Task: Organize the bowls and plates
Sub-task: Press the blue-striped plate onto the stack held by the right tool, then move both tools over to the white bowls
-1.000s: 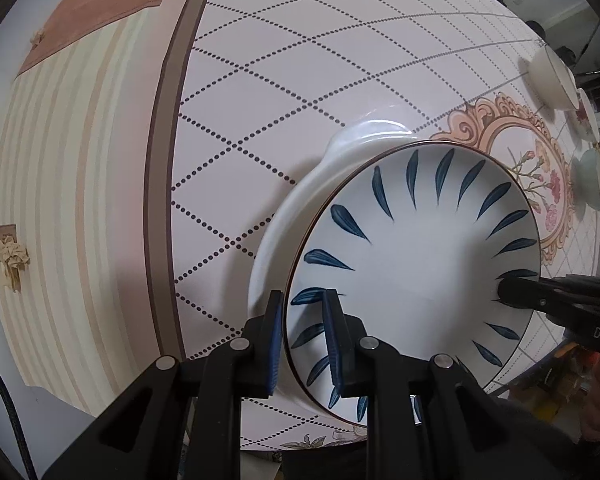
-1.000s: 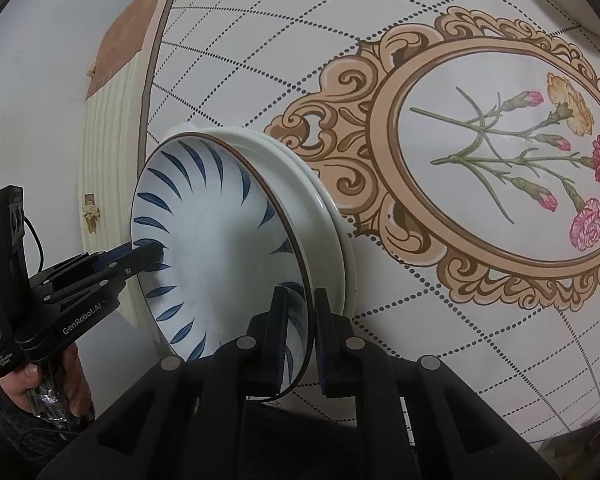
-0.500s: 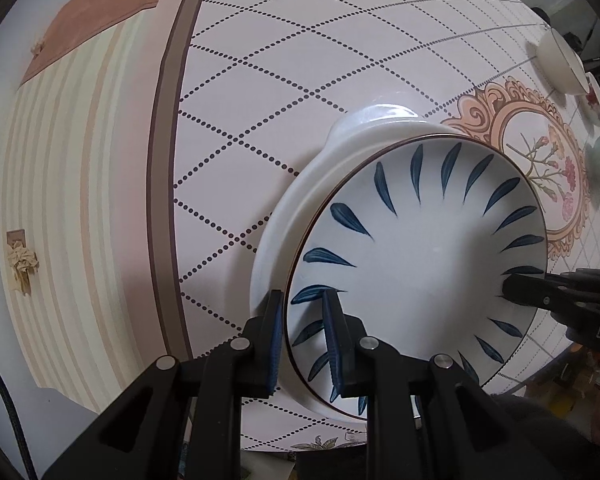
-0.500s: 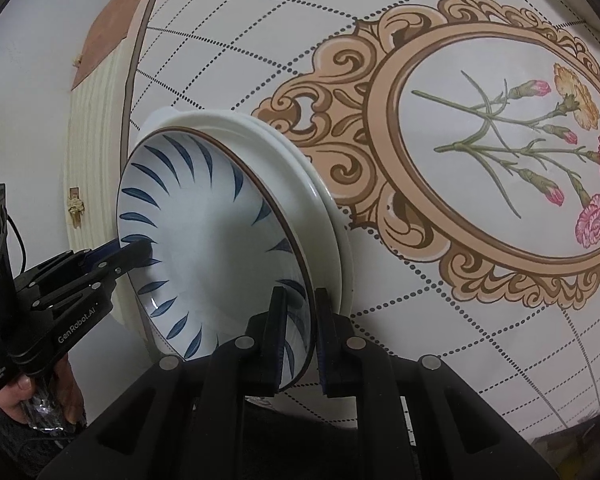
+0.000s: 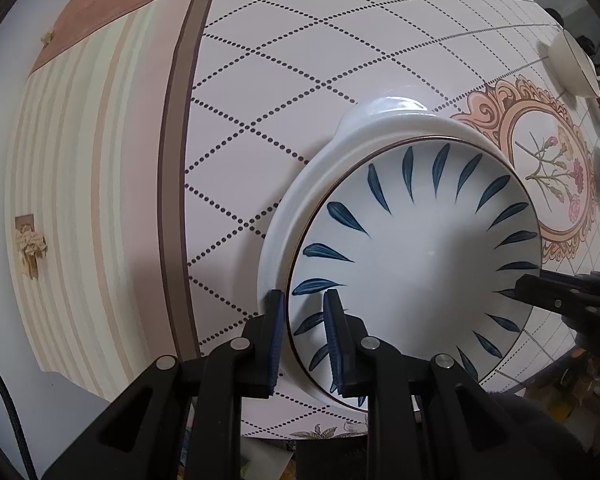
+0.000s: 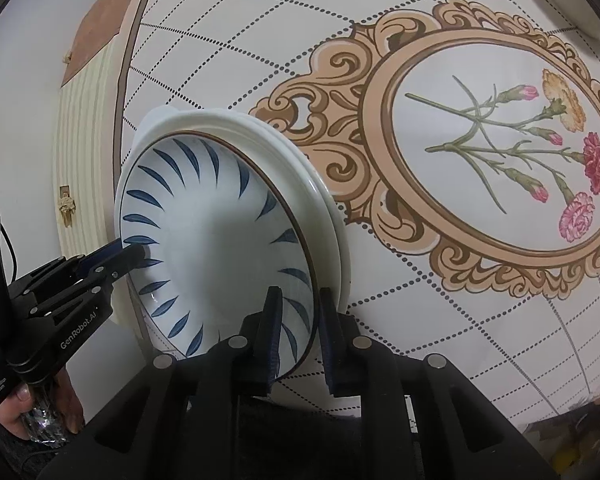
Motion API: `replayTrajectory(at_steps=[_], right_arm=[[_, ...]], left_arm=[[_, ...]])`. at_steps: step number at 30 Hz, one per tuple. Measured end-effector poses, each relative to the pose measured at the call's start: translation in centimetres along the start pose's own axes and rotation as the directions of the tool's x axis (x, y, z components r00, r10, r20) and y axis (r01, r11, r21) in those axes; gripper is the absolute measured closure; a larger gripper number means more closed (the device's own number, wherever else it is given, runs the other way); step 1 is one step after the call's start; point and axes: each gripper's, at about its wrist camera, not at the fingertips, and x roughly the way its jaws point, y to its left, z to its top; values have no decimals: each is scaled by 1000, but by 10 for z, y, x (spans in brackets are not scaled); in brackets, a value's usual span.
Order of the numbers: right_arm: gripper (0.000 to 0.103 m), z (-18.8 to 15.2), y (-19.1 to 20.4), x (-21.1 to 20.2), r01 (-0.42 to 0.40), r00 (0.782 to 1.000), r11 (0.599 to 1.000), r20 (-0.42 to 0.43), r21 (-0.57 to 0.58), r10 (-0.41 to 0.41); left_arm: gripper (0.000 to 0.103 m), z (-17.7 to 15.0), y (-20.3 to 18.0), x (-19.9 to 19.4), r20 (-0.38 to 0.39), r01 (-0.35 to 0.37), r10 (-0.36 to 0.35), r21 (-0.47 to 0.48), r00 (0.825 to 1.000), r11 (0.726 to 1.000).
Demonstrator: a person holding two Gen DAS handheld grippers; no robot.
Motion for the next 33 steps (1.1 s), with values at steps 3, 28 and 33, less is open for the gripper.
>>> replayTrajectory(at_steps=[3,28,33], right_arm=[[80,-2,3,-6,25,1000,1000,13,-6,-25],[0,-108,50,-151,240,909,969,362,-50,-207],[0,-142,50,-197,299,847,954,465,-16,-258]], left_arm=[[85,-3,0,-6,8,-5,5,-13,1000,1000],[28,-73,-43,-165,329,6,-2,-13,944,1000],[10,-96,-55,-197,423,-7,18,-28,906,1000]])
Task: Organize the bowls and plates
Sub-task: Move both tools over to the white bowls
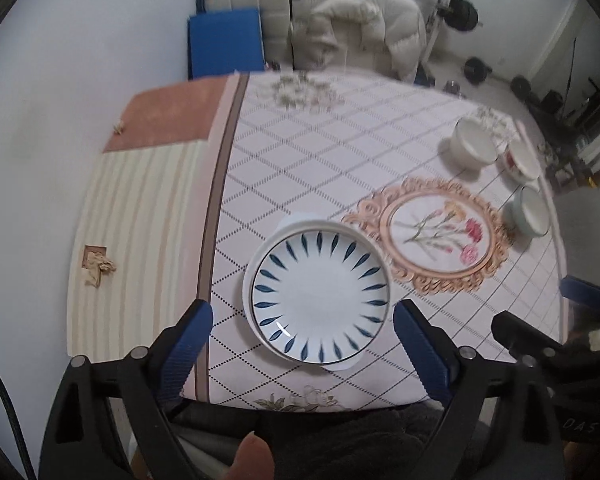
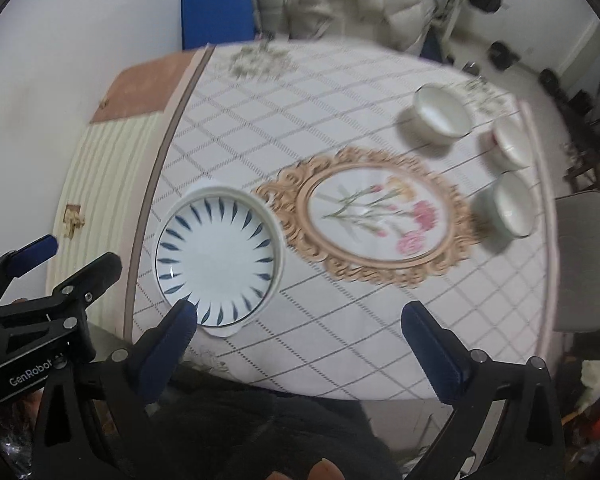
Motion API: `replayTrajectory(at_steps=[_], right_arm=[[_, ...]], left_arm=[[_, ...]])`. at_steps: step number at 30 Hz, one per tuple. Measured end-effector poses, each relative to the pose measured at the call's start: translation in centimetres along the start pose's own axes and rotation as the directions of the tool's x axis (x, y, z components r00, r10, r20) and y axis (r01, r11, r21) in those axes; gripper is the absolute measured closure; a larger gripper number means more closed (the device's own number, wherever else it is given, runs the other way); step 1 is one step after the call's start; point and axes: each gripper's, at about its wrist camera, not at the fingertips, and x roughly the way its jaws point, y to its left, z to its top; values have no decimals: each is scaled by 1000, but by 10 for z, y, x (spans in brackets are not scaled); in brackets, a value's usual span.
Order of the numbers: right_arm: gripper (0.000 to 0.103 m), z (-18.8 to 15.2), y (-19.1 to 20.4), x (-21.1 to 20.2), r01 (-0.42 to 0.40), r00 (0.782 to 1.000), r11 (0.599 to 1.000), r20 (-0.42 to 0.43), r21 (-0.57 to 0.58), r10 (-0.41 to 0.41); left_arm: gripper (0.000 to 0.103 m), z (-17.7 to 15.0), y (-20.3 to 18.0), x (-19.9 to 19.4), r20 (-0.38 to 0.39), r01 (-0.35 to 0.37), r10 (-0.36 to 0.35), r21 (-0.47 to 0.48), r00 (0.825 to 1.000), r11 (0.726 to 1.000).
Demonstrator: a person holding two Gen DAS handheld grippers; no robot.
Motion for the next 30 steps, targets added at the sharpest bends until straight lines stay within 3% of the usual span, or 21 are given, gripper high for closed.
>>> replayTrajectory(at_steps=[16,30], right_arm=[[0,-36,-24,-106,-27,983,997,179,-72,39],[0,-42,-36,-139,14,972,997,234,-76,4]], left_arm=[[1,-36,-24,-95,149,-46,67,-140,987,989],[0,-38,-40,-122,200,-42,63,-112,978,993]])
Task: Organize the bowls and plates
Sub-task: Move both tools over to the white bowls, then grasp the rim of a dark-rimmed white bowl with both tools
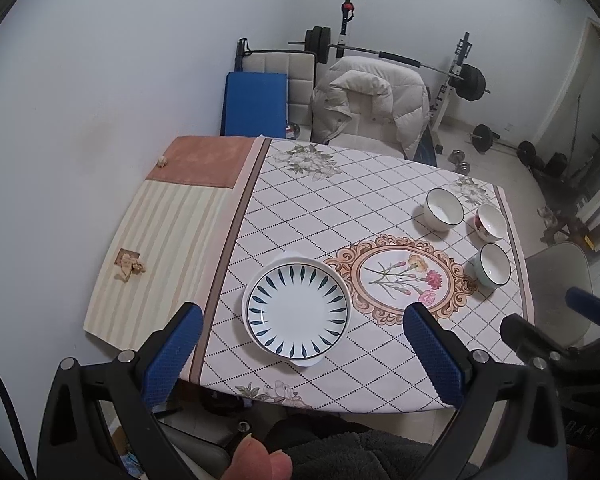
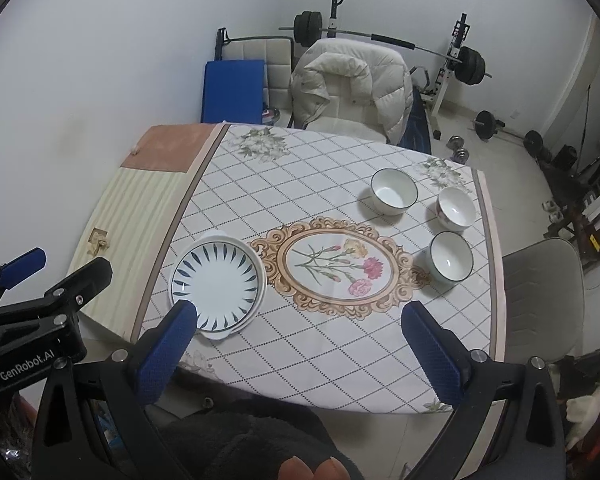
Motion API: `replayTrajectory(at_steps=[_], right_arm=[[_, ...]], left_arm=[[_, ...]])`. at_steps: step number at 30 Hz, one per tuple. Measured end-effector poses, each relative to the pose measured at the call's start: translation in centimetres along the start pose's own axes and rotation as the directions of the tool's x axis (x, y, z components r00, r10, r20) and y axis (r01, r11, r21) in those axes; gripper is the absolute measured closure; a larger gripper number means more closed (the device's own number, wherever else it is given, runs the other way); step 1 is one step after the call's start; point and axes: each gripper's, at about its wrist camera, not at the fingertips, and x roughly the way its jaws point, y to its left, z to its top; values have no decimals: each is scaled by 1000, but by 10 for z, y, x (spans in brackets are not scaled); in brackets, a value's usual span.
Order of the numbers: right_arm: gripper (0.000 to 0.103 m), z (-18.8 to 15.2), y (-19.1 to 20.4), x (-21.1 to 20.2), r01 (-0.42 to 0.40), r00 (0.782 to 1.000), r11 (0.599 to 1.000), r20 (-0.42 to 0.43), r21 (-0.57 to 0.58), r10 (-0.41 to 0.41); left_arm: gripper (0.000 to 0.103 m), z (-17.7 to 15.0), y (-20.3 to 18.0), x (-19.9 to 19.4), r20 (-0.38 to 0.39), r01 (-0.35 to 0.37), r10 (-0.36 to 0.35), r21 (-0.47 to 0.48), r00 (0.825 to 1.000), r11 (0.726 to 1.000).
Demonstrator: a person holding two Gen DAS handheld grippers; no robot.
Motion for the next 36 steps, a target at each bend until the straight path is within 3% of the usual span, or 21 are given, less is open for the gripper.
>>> replayTrajectory(at_steps=[10,19,24,29,32,36], right_arm=[[0,1,0,10,19,999,998,-37,53,-17],[0,-4,-31,36,60,998,971,-36,232,-53],[0,-7,-72,55,148,989,935,-63,323,-134],[0,-7,-123,78,233,972,905,-114,355,-206],[0,-8,-162,95,247,967,886,-152,393,-202],[0,-13,-227,127,210,972,846,-202,491,-123]], left_arm=[[0,1,6,6,-33,27,-26,31,999,999],[0,17,1,37,7,9,-10,108,1000,994],[0,38,-26,65,6,58,-61,200,998,978],[0,64,-69,108,-44,90,-82,276,996,957],[0,77,-98,139,-98,119,-95,275,991,954],[1,86,-141,177,-172,172,-129,266,977,949]])
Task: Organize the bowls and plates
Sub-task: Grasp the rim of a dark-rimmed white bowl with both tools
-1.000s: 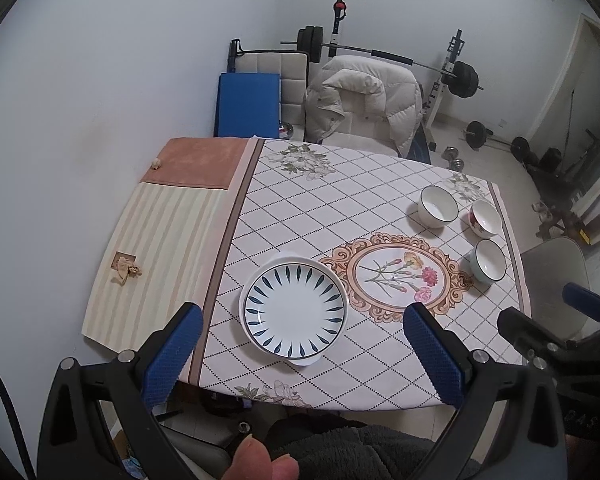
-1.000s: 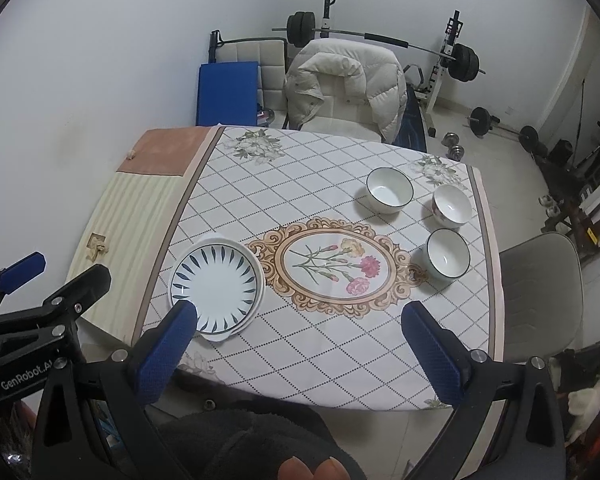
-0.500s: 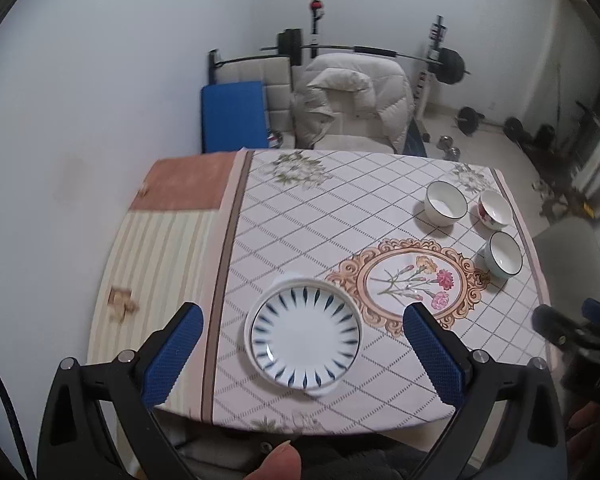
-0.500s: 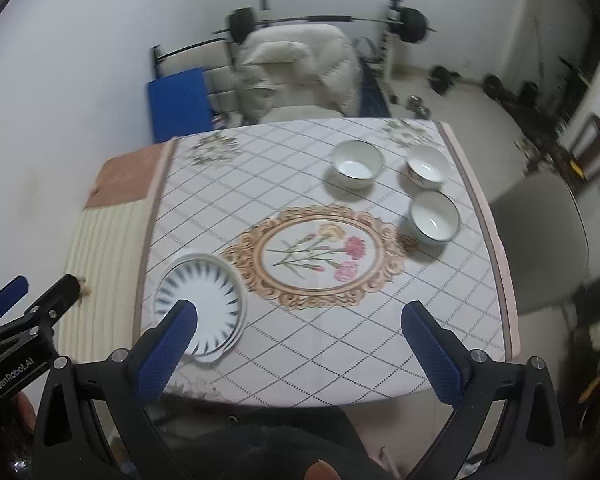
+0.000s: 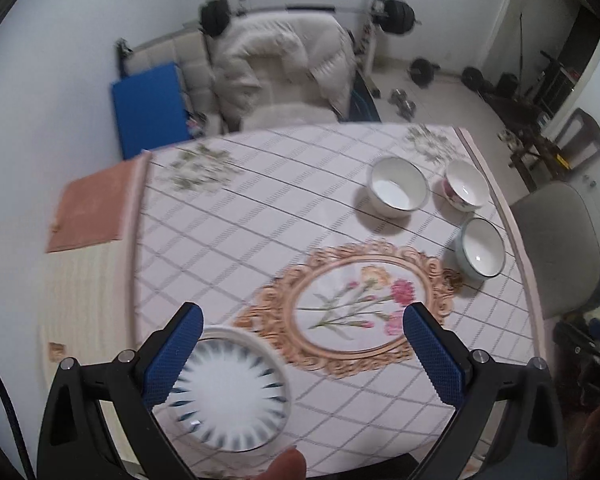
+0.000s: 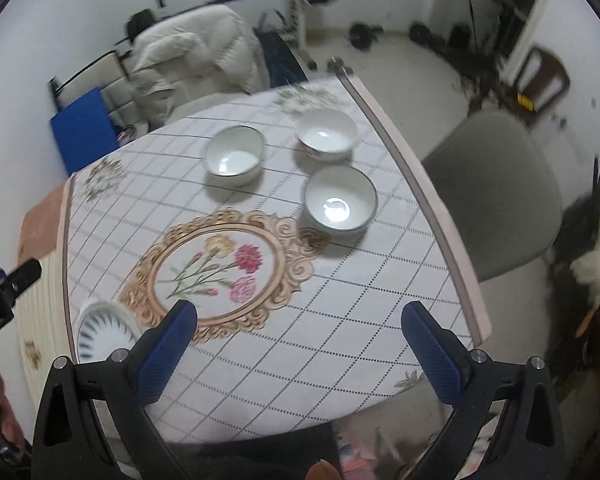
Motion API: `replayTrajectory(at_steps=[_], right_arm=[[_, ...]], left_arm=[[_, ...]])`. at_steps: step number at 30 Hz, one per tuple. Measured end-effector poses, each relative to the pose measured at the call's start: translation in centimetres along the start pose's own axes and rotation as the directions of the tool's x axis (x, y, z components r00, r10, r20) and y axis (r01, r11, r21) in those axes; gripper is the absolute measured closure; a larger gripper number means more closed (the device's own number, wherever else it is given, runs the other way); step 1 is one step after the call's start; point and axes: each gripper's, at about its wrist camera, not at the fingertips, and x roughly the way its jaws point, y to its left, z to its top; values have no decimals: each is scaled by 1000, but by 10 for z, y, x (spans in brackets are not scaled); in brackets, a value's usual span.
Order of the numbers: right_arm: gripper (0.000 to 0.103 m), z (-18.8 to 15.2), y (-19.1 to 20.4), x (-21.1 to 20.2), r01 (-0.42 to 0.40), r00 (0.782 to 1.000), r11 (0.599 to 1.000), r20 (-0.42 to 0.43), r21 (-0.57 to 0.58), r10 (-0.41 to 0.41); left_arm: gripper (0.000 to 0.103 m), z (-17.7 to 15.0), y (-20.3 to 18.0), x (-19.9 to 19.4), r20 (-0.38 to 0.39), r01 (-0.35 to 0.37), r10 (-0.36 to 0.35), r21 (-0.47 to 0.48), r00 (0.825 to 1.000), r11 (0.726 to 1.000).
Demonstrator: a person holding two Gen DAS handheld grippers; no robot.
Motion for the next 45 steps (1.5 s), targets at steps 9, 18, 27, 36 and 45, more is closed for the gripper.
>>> replayTrajectory(at_steps=[9,18,27,36,45], right_arm=[[0,86,-116,131,-128,975,982,-166,137,150],[37,133,-144,260,-250,898,958,-338,137,283],[82,138,-128,311,-283,852,953,-429,104,300],[91,133,-116,310,-299,847,952,-444,59,294],[90,82,-59,268,-360,828,930,-481,-67,286]], left_arm=[[1,47,-122,121,-226,127,-118,26,967,992],[41,70,-223,242,-436,258,-215,40,874,965],[89,68,-251,281,-518,250,-158,114,841,961],[95,57,-240,257,-451,193,-126,106,883,975],[95,11,-182,205,-439,153,-108,68,892,986]])
